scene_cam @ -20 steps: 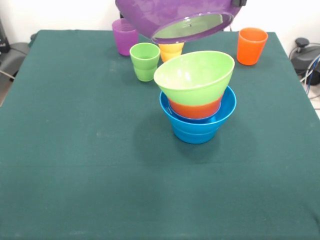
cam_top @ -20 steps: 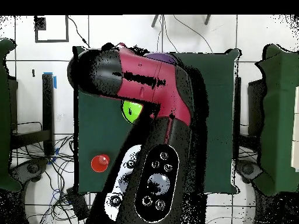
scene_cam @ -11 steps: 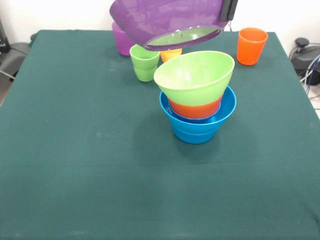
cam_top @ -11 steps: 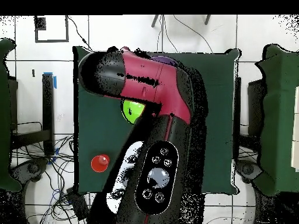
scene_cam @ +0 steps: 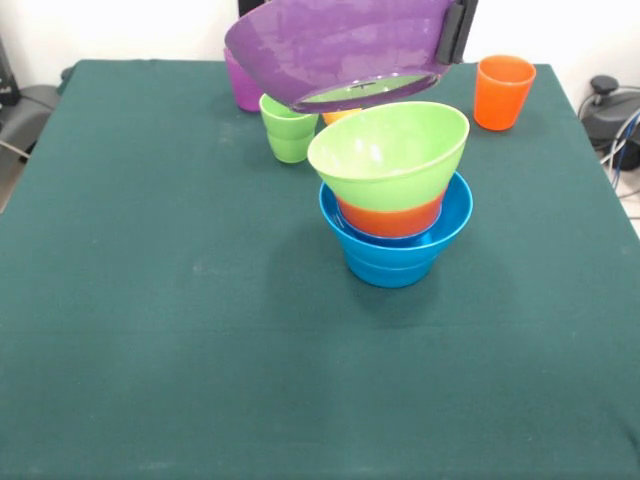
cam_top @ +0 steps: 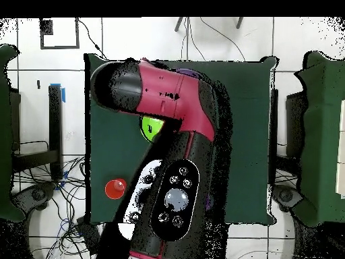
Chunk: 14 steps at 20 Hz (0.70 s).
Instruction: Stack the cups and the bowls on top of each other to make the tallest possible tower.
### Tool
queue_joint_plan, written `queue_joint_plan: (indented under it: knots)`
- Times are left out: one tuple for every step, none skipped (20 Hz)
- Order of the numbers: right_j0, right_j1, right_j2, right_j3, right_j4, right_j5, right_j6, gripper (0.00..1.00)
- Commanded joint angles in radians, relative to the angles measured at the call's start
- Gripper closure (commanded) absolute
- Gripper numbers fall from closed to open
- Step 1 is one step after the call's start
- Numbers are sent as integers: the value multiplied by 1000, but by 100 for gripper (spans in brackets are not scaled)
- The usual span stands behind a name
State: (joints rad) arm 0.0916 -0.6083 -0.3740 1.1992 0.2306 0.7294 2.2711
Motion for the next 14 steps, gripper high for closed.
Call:
queue_joint_plan:
  knots:
    - [44, 24, 26, 93, 17, 2, 235, 100]
    - [46, 25, 25, 96, 19, -4, 236, 100]
    - [47, 26, 25, 97, 21, -8, 236, 100]
    - [47, 28, 25, 101, 24, -11, 236, 100]
    - [47, 30, 25, 104, 27, -15, 235, 100]
    - [48, 31, 25, 107, 30, -15, 237, 100]
    - [48, 34, 26, 109, 37, -11, 240, 100]
    - [50, 36, 24, 111, 38, -12, 242, 100]
    - [51, 37, 24, 114, 42, -13, 244, 100]
    - [51, 38, 26, 118, 49, -9, 246, 100]
    - [52, 39, 24, 118, 51, -4, 246, 100]
    - [54, 41, 20, 115, 52, -1, 245, 100]
    - [56, 43, 16, 113, 54, 1, 245, 100]
    - [57, 44, 16, 113, 56, 0, 242, 100]
